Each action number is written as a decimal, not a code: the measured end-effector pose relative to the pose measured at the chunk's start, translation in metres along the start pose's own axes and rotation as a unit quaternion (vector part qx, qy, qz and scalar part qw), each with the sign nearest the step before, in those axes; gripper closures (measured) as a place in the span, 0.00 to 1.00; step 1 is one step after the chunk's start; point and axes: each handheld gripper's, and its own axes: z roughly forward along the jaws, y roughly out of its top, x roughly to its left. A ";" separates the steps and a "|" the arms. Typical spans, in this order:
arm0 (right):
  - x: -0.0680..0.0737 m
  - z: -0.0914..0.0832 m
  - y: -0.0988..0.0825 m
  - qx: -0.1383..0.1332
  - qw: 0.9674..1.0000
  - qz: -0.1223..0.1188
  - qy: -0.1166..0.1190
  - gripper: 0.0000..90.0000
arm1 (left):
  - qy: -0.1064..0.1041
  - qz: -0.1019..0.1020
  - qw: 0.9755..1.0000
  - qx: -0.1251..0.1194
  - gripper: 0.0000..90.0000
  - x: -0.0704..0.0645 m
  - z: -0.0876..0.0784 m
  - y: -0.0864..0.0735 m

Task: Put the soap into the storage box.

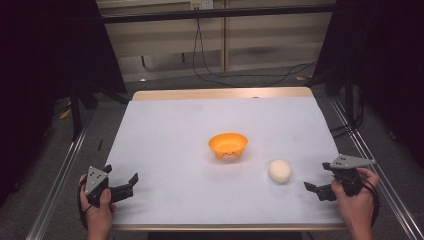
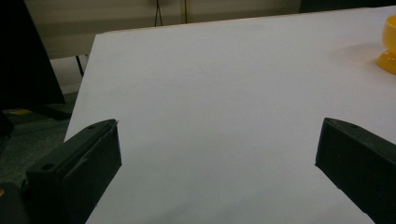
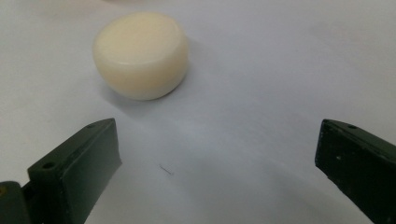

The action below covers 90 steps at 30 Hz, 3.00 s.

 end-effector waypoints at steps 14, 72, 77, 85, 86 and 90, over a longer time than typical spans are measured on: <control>0.000 0.008 0.029 0.035 0.998 -0.031 0.031 0.00 | -0.002 0.000 1.000 -0.004 0.00 0.000 0.000 0.000; 0.023 0.065 0.078 0.115 0.981 -0.095 0.123 0.14 | -0.003 0.001 1.000 -0.004 0.00 0.000 0.000 0.000; 0.022 0.067 0.078 0.118 0.981 -0.098 0.118 0.18 | -0.003 0.001 1.000 -0.004 0.00 0.000 0.000 0.000; 0.024 0.070 0.078 0.119 0.980 -0.106 0.121 0.26 | -0.003 0.001 1.000 -0.004 0.00 0.000 0.000 0.000; 0.023 0.070 0.078 0.118 0.980 -0.106 0.122 0.26 | -0.003 0.001 1.000 -0.004 0.00 0.000 0.000 0.000; 0.023 0.071 0.077 0.118 0.980 -0.102 0.124 0.26 | -0.003 0.000 1.000 -0.004 0.00 0.000 0.000 0.000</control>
